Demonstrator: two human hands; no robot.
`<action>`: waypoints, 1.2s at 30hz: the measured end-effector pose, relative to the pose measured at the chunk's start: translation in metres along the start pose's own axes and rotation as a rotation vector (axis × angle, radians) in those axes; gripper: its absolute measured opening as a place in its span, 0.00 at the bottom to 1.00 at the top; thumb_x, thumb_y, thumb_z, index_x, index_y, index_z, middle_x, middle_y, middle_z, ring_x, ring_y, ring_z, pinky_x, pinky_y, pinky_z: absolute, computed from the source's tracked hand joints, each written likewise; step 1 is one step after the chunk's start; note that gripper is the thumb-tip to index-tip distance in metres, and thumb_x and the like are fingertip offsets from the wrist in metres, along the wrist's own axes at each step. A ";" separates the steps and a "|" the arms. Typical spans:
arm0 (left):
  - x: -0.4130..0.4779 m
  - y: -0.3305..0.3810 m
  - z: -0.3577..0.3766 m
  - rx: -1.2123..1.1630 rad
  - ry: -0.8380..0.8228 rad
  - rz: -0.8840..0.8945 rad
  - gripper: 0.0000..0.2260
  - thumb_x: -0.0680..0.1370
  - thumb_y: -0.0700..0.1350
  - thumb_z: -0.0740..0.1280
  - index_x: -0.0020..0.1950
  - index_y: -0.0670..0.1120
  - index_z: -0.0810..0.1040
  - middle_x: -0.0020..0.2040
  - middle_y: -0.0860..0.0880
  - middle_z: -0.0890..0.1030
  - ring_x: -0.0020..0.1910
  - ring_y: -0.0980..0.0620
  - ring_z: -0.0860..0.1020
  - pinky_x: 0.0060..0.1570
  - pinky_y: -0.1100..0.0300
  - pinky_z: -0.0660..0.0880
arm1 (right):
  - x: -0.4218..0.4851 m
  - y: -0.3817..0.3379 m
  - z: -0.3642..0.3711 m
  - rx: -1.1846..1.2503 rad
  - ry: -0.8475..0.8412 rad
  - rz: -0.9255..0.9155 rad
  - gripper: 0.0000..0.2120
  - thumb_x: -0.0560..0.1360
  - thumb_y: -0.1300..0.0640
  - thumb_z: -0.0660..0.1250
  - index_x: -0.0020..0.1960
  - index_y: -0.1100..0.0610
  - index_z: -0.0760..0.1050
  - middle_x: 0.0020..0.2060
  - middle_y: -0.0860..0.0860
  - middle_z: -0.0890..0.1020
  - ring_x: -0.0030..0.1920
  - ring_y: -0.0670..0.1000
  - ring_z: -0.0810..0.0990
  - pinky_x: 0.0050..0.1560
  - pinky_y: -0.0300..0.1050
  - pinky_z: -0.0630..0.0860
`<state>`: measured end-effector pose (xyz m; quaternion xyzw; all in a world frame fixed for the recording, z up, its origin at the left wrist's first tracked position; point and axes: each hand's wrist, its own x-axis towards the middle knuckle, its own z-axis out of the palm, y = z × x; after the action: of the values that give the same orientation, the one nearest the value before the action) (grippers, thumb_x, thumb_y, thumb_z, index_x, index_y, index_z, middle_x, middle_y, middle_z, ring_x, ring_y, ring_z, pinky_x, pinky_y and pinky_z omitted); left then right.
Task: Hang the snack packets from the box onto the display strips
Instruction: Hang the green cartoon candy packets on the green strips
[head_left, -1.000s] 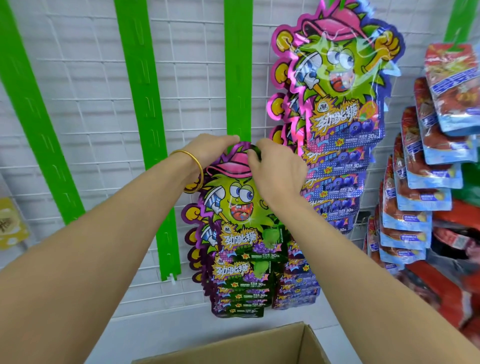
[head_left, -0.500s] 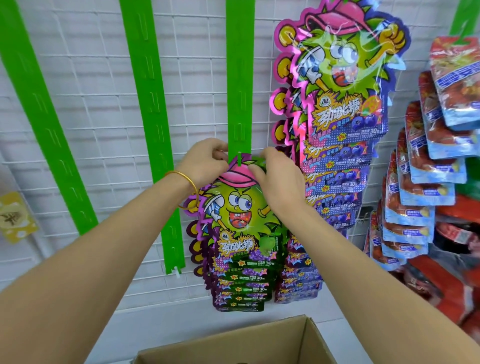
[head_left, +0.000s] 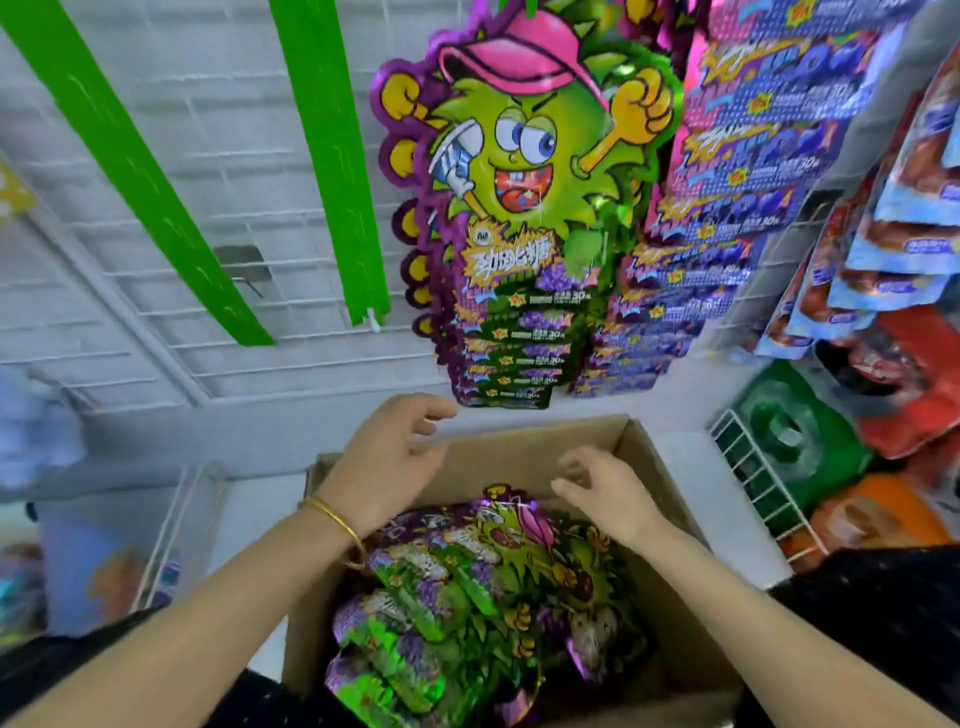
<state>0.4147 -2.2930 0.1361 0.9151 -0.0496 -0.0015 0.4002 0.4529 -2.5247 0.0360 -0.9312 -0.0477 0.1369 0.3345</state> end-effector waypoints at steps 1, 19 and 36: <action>0.000 -0.007 0.002 -0.007 -0.038 -0.050 0.14 0.74 0.36 0.65 0.53 0.53 0.72 0.58 0.51 0.75 0.53 0.54 0.75 0.58 0.57 0.73 | 0.002 0.016 0.015 -0.021 -0.086 0.054 0.17 0.75 0.52 0.67 0.61 0.58 0.73 0.55 0.52 0.79 0.56 0.50 0.77 0.51 0.37 0.69; 0.019 -0.016 0.009 -0.112 -0.089 -0.186 0.09 0.76 0.38 0.62 0.52 0.51 0.74 0.57 0.50 0.76 0.52 0.53 0.77 0.51 0.63 0.71 | -0.010 0.018 0.136 -0.279 -0.540 0.038 0.54 0.60 0.24 0.62 0.75 0.47 0.43 0.76 0.55 0.51 0.74 0.60 0.54 0.71 0.60 0.59; 0.011 -0.033 0.013 -1.016 -0.268 -1.164 0.38 0.74 0.64 0.60 0.70 0.34 0.61 0.64 0.31 0.72 0.58 0.37 0.77 0.53 0.47 0.76 | -0.016 -0.032 0.005 -0.126 -0.047 -0.573 0.18 0.79 0.52 0.54 0.61 0.58 0.75 0.52 0.52 0.83 0.50 0.51 0.80 0.49 0.46 0.75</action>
<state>0.4282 -2.2813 0.1029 0.4906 0.3967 -0.3441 0.6954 0.4362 -2.5000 0.0567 -0.8954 -0.3247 0.0551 0.2997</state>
